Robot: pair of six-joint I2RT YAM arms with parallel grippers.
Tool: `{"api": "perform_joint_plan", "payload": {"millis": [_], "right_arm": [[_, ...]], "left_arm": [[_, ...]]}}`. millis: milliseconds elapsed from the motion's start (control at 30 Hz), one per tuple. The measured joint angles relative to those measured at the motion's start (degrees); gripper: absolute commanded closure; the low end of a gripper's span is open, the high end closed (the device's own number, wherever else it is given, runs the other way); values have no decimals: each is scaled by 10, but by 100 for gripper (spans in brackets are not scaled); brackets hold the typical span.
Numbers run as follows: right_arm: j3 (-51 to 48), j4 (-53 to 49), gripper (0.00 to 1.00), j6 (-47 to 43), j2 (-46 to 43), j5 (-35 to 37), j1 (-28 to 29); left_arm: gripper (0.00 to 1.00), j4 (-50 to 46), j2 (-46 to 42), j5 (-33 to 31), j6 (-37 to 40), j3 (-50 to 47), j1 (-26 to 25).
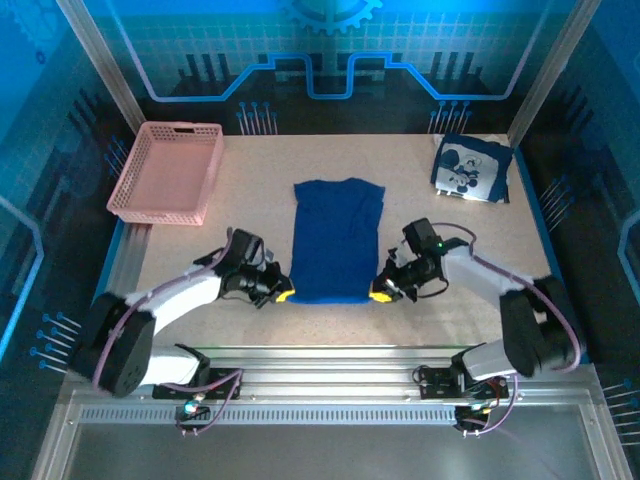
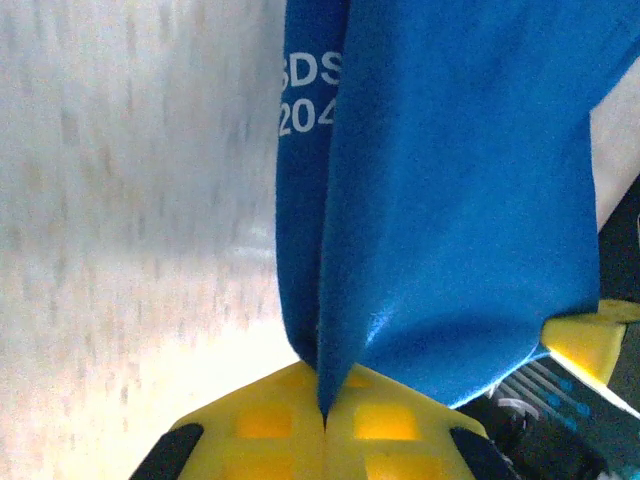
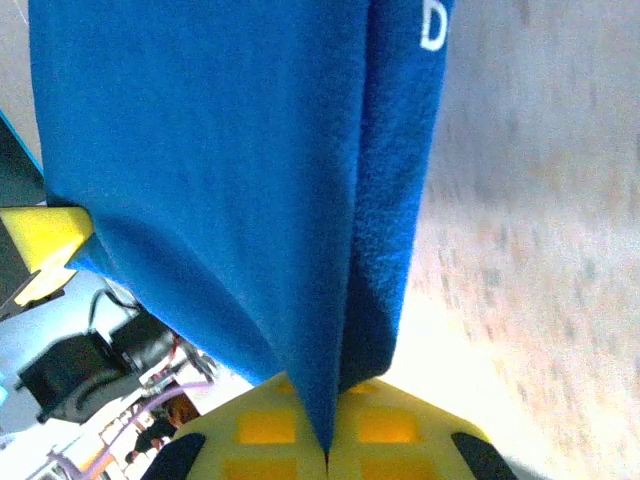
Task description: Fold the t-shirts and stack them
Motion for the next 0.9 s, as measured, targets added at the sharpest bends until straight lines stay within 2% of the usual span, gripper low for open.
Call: {"api": "perform_joint_plan", "payload": {"millis": [100,200,367,533,900], "right_arm": [[-12,-34,99,15,-58,2,9],[-3,-54,99,23,-87,3,9],[64,-95,99,17,-72,11,-7],[192,-114,99,-21,2,11,-56],[465,-163,98,-128,268,-8,-119]], "left_arm": [[100,-43,-74,-8,-28,-12,-23],[100,-75,-110,-12,-39,8,-23],[100,-87,-56,-7,-43,94,1],[100,-82,31,0,-30,196,45],[100,-58,222,41,29,352,115]]}}
